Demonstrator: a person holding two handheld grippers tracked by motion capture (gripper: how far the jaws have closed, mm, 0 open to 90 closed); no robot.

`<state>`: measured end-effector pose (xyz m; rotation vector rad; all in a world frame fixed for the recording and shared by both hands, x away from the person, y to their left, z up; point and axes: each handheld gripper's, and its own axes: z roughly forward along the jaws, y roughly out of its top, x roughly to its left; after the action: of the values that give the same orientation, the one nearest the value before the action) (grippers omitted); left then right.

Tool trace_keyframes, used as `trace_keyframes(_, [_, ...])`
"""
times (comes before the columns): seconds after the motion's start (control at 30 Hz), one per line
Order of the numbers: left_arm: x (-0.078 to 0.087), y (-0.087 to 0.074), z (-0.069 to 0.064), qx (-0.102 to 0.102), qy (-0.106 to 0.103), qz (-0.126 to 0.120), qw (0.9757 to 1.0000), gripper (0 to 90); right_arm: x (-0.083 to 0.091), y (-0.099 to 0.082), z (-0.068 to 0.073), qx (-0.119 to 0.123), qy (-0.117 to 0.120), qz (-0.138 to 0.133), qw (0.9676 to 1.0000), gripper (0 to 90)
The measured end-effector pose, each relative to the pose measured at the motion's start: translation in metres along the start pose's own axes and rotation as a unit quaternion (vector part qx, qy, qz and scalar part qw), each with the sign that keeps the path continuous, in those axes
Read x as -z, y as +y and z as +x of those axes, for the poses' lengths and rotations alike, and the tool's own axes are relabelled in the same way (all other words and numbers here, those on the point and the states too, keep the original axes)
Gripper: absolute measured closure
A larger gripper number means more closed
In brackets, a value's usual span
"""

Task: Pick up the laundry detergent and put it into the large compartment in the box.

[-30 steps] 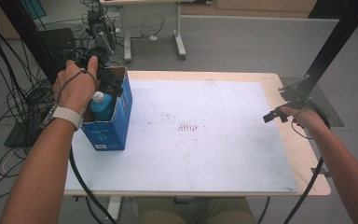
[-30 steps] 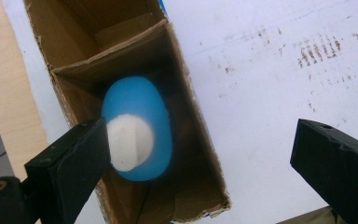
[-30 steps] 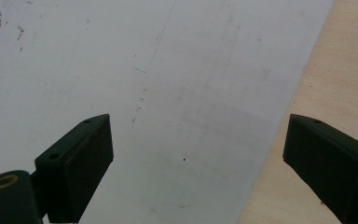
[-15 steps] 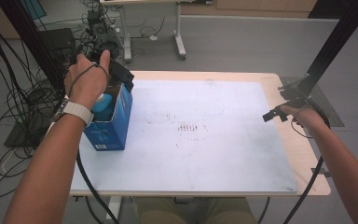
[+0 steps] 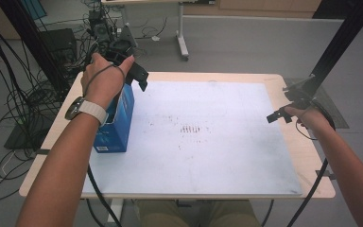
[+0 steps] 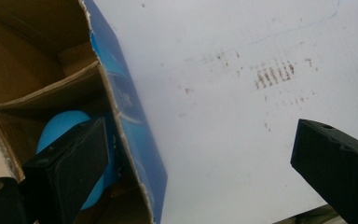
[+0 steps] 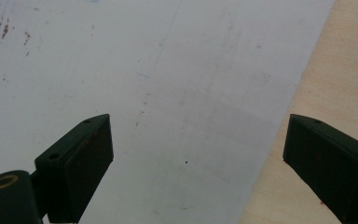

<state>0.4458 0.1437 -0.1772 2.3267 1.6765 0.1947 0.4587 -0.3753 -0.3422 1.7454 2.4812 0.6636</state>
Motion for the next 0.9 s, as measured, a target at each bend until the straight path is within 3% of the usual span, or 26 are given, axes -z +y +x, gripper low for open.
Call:
trace_keyframes(0.4, [-0.008,0.009,-0.017,0.006,0.003,0.006,1.0000,4.8,-0.001,0.000,0.000,0.002,0.003,-0.001,1.0000,8.2])
trace_keyframes(0.9, [-0.019,0.015,-0.032,0.018,0.017,-0.004,0.9997,5.3,-0.002,0.001,0.001,0.003,0.002,-0.001,1.0000,8.2])
